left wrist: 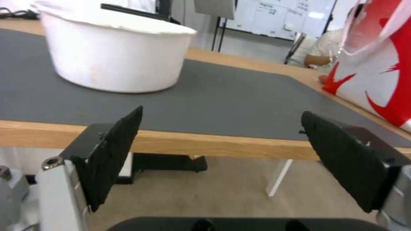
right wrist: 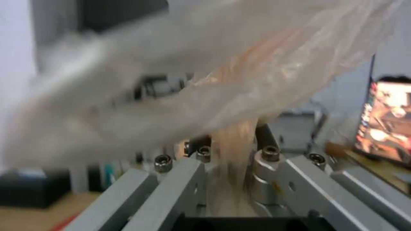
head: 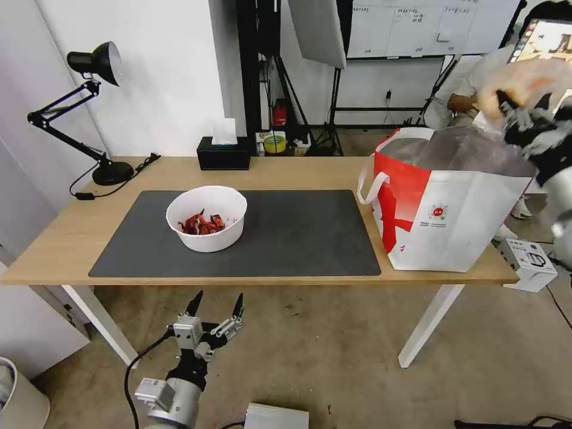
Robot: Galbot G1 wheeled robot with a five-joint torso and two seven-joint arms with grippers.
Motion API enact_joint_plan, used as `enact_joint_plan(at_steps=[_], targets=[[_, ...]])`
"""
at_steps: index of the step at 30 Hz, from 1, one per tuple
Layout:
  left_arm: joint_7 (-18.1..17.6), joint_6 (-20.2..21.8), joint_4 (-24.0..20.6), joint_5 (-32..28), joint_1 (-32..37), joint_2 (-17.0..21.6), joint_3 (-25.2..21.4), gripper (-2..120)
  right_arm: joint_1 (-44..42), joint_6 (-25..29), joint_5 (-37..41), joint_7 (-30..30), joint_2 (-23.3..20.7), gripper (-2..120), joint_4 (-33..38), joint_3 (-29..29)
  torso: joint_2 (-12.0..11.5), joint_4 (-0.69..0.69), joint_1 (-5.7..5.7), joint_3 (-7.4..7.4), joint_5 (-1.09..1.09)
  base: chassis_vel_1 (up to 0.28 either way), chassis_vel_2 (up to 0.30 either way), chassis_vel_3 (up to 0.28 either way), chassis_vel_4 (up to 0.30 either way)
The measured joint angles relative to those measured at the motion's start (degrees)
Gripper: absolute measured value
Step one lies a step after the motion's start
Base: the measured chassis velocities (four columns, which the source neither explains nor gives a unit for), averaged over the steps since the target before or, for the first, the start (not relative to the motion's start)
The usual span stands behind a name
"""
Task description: Pick up the trash from the table and place it into the takeout bag.
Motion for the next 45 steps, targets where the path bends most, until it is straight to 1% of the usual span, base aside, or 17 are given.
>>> enact_joint_plan(at_steps=[2, 3, 5, 6, 9, 17, 20, 26, 30, 31, 34, 35, 37, 39, 41, 42, 45], targets=[[0.2, -0.02, 0.32, 0.03, -0.52, 0.05, 1.12, 100, 5.97, -5.23, 3.81, 3.0, -2.46, 5, -1.87, -5.21, 0.0, 0.0, 0.0, 0.0, 0.01, 0.0, 0.0, 0.0, 0.0], [0.2, -0.02, 0.32, 0.03, -0.52, 0.05, 1.12, 100, 5.97, -5.23, 3.81, 3.0, -2.46, 5, -1.87, -5.21, 0.0, 0.0, 0.0, 0.0, 0.01, 0.0, 0.0, 0.0, 0.0], [0.3, -0.03, 0.33, 0.66, -0.55, -0.07, 2.95, 100, 10.75, -9.73, 7.28, 6.17, -3.23, 5, -2.81, -9.58, 0.0, 0.0, 0.0, 0.0, 0.01, 0.0, 0.0, 0.0, 0.0], [0.3, -0.03, 0.33, 0.66, -0.55, -0.07, 2.95, 100, 10.75, -9.73, 7.28, 6.17, -3.23, 5, -2.81, -9.58, 0.0, 0.0, 0.0, 0.0, 0.01, 0.0, 0.0, 0.0, 0.0], [0.37, -0.12, 0.25, 1.82, -0.47, -0.82, 5.47, 100, 14.16, -16.1, 12.18, 9.77, -3.43, 5, -3.04, -12.47, 0.0, 0.0, 0.0, 0.0, 0.01, 0.0, 0.0, 0.0, 0.0], [0.47, -0.39, 0.84, 2.27, -0.82, -0.67, 7.17, 100, 15.2, -21.86, 15.28, 13.61, -3.34, 4, -3.46, -14.16, 0.0, 0.0, 0.0, 0.0, 0.01, 0.0, 0.0, 0.0, 0.0], [0.52, -0.4, 1.5, 2.27, -1.58, -0.34, 7.65, 100, 15.56, -23.91, 16.58, 16.55, -2.82, 4, -3.56, -14.9, 0.0, 0.0, 0.0, 0.0, 0.01, 0.0, 0.0, 0.0, 0.0], [0.52, -0.4, 2.05, 2.28, -2.3, -0.27, 8.42, 100, 15.68, -24.69, 17.55, 18.66, -1.87, 5, -3.7, -14.99, 0.0, 0.0, 0.0, 0.0, 0.0, 0.0, 0.0, 0.0, 0.0], [0.53, -0.35, 2.03, 2.28, -2.42, 0.03, 8.5, 100, 14.89, -24.79, 17.55, 19.18, -1.5, 21, -3.44, -14.68, 0.0, 0.0, 0.0, 0.0, 0.0, 0.0, 0.0, 0.0, 0.0], [0.53, -0.35, 2.03, 2.28, -2.42, 0.03, 8.5, 100, 14.89, -24.79, 17.55, 19.18, -1.5, 21, -3.44, -14.68, 0.0, 0.0, 0.0, 0.0, 0.0, 0.0, 0.0, 0.0, 0.0], [0.53, -0.3, 1.83, 2.16, -2.24, 0.43, 7.91, 100, 14.07, -24.79, 17.36, 19.21, -1.51, 36, -3.22, -14.12, 0.0, 0.0, -0.01, -0.01, 0.0, 0.0, 0.0, 0.0, 0.0], [0.53, -0.3, 1.83, 2.16, -2.24, 0.43, 7.91, 100, 14.07, -24.79, 17.36, 19.21, -1.51, 36, -3.22, -14.12, 0.0, 0.0, -0.01, -0.01, 0.0, 0.0, 0.0, 0.0, 0.0], [0.53, -0.29, 1.79, 2.06, -2.22, 0.7, 7.68, 100, 13.98, -24.66, 17.2, 19.11, -1.44, 48, -3.14, -14.03, 0.0, 0.0, -0.01, 0.0, 0.0, 0.0, 0.0, 0.0, 0.0], [0.53, -0.27, 1.78, 2.02, -2.24, 0.77, 7.6, 100, 13.98, -24.52, 17.15, 19.04, -1.4, 51, -3.09, -14.02, 0.0, 0.0, -0.01, 0.0, 0.0, 0.0, 0.0, 0.0, 0.0], [0.52, -0.25, 1.75, 1.97, -2.25, 0.84, 7.56, 100, 13.98, -24.01, 17.0, 18.87, -1.31, 61, -3.04, -14.0, 0.0, 0.0, -0.01, 0.0, 0.0, 0.0, 0.0, 0.0, 0.0], [0.52, -0.25, 1.75, 1.97, -2.25, 0.84, 7.56, 100, 13.98, -24.01, 17.0, 18.87, -1.31, 61, -3.04, -14.0, 0.0, 0.0, -0.01, 0.0, 0.0, 0.0, 0.0, 0.0, 0.0], [0.45, -0.23, 1.73, 1.95, -2.2, 0.77, 7.55, 100, 13.96, -22.73, 16.93, 18.71, -1.14, 78, -3.03, -13.89, 0.0, 0.0, -0.01, 0.0, 0.0, 0.0, 0.0, 0.0, 0.0]])
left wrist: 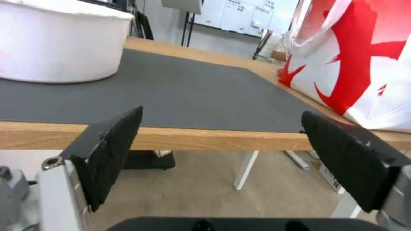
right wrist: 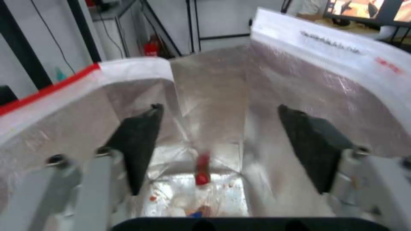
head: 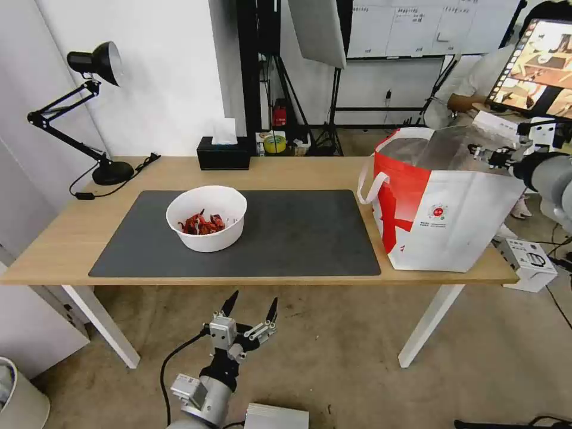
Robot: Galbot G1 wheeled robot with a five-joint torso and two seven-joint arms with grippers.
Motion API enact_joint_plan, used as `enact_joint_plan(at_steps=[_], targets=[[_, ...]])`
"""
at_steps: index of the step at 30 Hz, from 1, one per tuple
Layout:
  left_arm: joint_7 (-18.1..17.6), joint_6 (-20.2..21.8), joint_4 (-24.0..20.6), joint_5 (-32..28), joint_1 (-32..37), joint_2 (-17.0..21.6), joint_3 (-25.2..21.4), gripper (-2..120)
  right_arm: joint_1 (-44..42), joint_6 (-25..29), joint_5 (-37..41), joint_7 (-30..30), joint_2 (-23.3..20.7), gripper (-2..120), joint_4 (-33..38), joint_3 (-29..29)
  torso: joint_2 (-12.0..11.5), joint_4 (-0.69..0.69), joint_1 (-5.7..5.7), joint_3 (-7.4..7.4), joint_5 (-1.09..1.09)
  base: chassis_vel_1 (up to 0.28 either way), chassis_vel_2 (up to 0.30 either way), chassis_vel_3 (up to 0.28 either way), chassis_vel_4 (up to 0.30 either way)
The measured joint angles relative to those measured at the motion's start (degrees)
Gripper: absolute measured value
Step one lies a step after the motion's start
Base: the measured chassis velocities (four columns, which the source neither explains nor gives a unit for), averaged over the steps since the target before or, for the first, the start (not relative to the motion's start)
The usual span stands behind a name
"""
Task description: Pick up the trash from the table and place it into the takeout bag.
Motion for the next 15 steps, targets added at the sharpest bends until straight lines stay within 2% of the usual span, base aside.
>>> enact_joint_plan(at_steps=[2, 4, 5, 6, 7, 10, 15], targets=[[-0.02, 0.01, 0.0, 0.0, 0.01, -0.01, 0.0, 100, -0.04, 0.23, -0.07, -0.04, 0.03, 80, 0.0, 0.04, 0.0, 0.0, 0.0, 0.0, 0.0, 0.0, 0.0, 0.0, 0.0], [-0.06, 0.04, -0.07, 0.0, 0.03, -0.03, 0.0, 100, -0.16, 1.1, -0.69, -0.16, 0.22, 91, 0.0, 0.2, 0.0, 0.0, 0.0, 0.0, 0.0, 0.0, 0.0, 0.0, 0.0], [-0.06, 0.04, -0.07, 0.0, 0.03, -0.03, 0.0, 100, -0.16, 1.1, -0.69, -0.16, 0.22, 91, 0.0, 0.2, 0.0, 0.0, 0.0, 0.0, 0.0, 0.0, 0.0, 0.0, 0.0], [-0.07, 0.06, -0.14, 0.0, 0.03, -0.03, -0.08, 100, -0.43, 2.68, -1.66, -0.65, 0.38, 97, 0.02, 0.31, 0.0, 0.0, 0.0, 0.0, 0.0, 0.0, 0.0, 0.0, 0.0], [-0.07, 0.06, -0.14, 0.0, 0.03, -0.03, -0.08, 100, -0.43, 2.68, -1.66, -0.65, 0.38, 97, 0.02, 0.31, 0.0, 0.0, 0.0, 0.0, 0.0, 0.0, 0.0, 0.0, 0.0], [-0.11, 0.1, -0.23, -0.02, -0.01, -0.02, -0.37, 100, -1.84, 7.73, -4.1, -3.2, 0.81, 100, 0.88, 1.26, 0.0, 0.0, 0.0, 0.0, 0.0, 0.0, 0.0, 0.0, 0.0], [-0.12, 0.11, -0.42, -0.05, 0.03, -0.15, -0.6, 100, -4.03, 13.01, -6.27, -5.53, 1.1, 100, 2.26, 2.7, 0.0, 0.0, 0.0, 0.0, 0.0, 0.0, 0.0, 0.0, 0.0]])
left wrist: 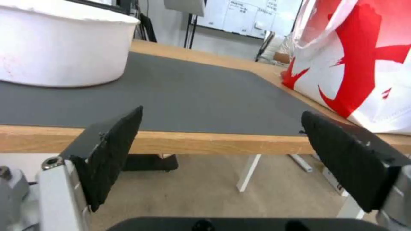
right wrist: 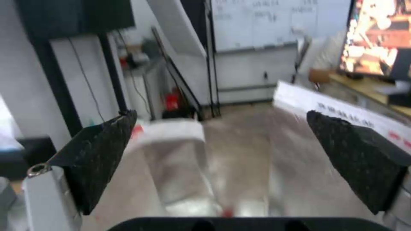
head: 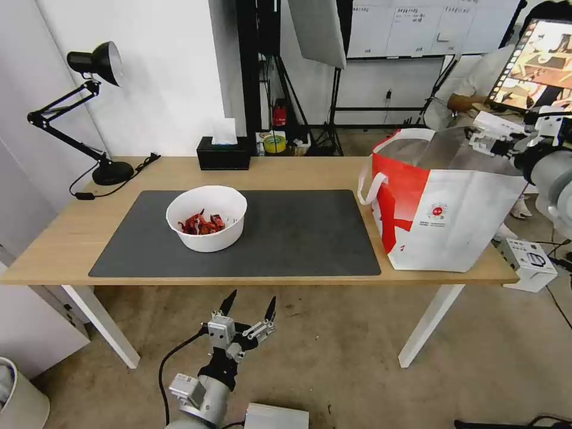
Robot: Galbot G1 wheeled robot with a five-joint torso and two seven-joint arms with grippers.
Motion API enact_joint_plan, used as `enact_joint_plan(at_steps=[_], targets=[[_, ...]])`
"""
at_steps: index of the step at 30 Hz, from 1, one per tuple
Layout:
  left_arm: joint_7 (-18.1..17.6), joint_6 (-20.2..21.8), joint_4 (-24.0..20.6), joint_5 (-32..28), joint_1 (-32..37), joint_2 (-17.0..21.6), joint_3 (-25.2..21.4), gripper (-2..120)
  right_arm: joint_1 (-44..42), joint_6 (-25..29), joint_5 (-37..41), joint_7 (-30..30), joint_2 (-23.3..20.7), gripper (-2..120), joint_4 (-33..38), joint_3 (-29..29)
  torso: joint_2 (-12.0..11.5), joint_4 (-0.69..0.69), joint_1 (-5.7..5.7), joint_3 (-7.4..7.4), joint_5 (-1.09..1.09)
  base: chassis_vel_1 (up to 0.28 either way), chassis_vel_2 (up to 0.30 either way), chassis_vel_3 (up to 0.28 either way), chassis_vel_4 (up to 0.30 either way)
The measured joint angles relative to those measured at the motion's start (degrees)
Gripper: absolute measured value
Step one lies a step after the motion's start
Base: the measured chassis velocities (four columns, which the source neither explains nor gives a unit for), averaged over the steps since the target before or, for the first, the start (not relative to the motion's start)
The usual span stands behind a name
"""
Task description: Pick up the trash from the table and place it into the takeout bag.
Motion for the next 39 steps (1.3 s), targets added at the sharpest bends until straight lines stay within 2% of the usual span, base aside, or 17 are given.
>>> enact_joint_plan(at_steps=[6, 12, 19, 32, 39], targets=[[0.01, 0.02, -0.13, -0.52, -0.31, -0.08, -0.82, 100, -3.24, 4.66, -0.87, -1.52, 0.21, 100, 1.84, 3.12, 0.0, 0.0, 0.0, 0.0, 0.0, 0.0, 0.0, 0.0, 0.0], [0.0, 0.1, -0.5, -0.96, -0.42, 0.23, -1.38, 100, -7.05, 13.61, -5.28, -3.76, 1.54, 100, 5.2, 6.02, 0.0, 0.01, 0.0, 0.0, 0.0, 0.0, 0.0, 0.0, 0.0], [-0.03, 0.29, -0.93, -1.04, -0.36, 0.07, -1.51, 100, -9.29, 20.12, -10.15, -6.3, 2.82, 100, 7.72, 7.58, 0.0, 0.0, 0.0, 0.0, 0.0, 0.0, 0.0, 0.0, 0.0], [-0.11, 0.93, -2.3, -0.88, 1.91, -1.01, -3.94, 100, -14.81, 24.81, -18.62, -12.42, 8.1, 100, 10.76, 7.83, 0.0, 0.0, 0.0, 0.0, 0.0, 0.0, 0.0, 0.0, 0.0], [-0.13, 0.93, -1.79, -0.71, 2.22, -0.98, -4.26, 100, -24.21, 25.15, -23.92, -13.12, 13.76, 100, 13.28, 10.69, 0.01, 0.0, 0.0, 0.0, -0.01, 0.0, 0.0, 0.0, 0.0]])
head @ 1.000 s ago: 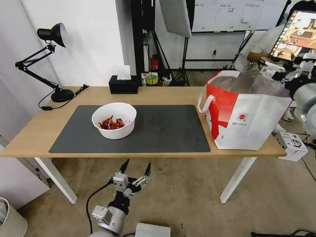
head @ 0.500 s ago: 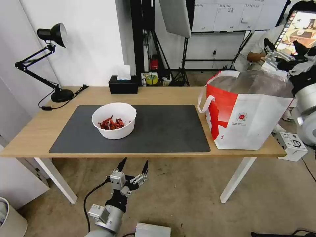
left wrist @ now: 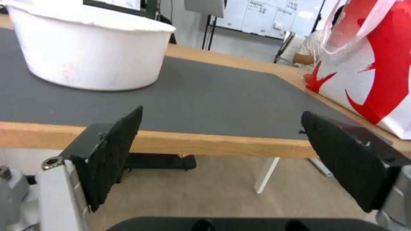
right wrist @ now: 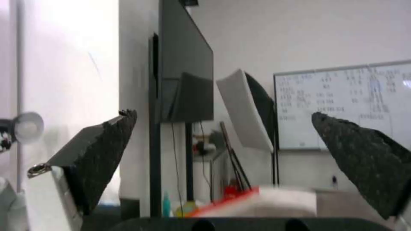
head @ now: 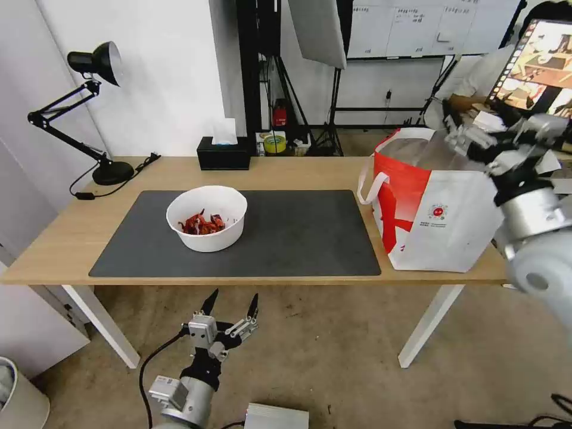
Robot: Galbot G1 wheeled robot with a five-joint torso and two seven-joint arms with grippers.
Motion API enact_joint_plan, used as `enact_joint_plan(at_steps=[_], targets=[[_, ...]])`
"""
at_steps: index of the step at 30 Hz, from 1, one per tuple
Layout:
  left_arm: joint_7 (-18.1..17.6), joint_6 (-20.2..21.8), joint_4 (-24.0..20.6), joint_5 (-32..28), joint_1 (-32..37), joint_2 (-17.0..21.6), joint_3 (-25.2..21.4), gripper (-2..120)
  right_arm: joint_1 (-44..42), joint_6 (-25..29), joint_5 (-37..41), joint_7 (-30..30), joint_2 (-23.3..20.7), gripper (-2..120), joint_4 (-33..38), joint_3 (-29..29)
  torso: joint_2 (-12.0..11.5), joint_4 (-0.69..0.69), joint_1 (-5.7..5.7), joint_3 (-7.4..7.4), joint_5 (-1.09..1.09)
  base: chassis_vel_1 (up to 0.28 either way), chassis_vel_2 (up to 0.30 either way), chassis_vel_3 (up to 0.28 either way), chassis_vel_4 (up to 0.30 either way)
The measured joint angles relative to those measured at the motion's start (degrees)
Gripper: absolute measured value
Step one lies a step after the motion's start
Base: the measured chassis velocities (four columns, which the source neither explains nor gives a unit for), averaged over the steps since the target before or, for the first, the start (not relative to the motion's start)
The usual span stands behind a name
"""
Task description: Pick up the trash from the table and place it into the takeout bag.
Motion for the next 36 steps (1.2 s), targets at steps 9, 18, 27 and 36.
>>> enact_joint_plan(at_steps=[9, 18, 27, 36], targets=[[-0.01, 0.0, 1.34, 0.0, -0.41, 0.34, 0.09, 100, -12.25, 1.38, -8.64, -2.41, 7.42, 100, 1.7, 4.3, 0.0, 0.0, 0.0, 0.0, 0.0, 0.0, 0.0, 0.0, 0.0], [-0.01, -0.02, 2.6, 1.03, -0.41, -0.17, 0.94, 100, -21.03, 2.04, -16.4, -3.25, 15.55, 100, 3.99, 4.75, 0.0, 0.0, 0.0, 0.0, 0.0, 0.0, 0.0, 0.0, 0.0], [0.02, -0.15, 2.76, 1.4, -0.3, -0.96, 0.97, 100, -27.94, 0.56, -22.86, -2.56, 20.99, 100, 6.14, 3.74, 0.0, 0.0, 0.0, 0.0, 0.0, 0.0, 0.0, 0.0, 0.0], [0.05, -0.33, 2.78, 1.48, -0.28, -1.27, 0.9, 100, -32.53, -5.67, -25.28, -0.91, 23.22, 100, 8.3, 4.77, 0.0, 0.0, 0.0, 0.0, 0.0, 0.0, 0.0, 0.0, 0.0]])
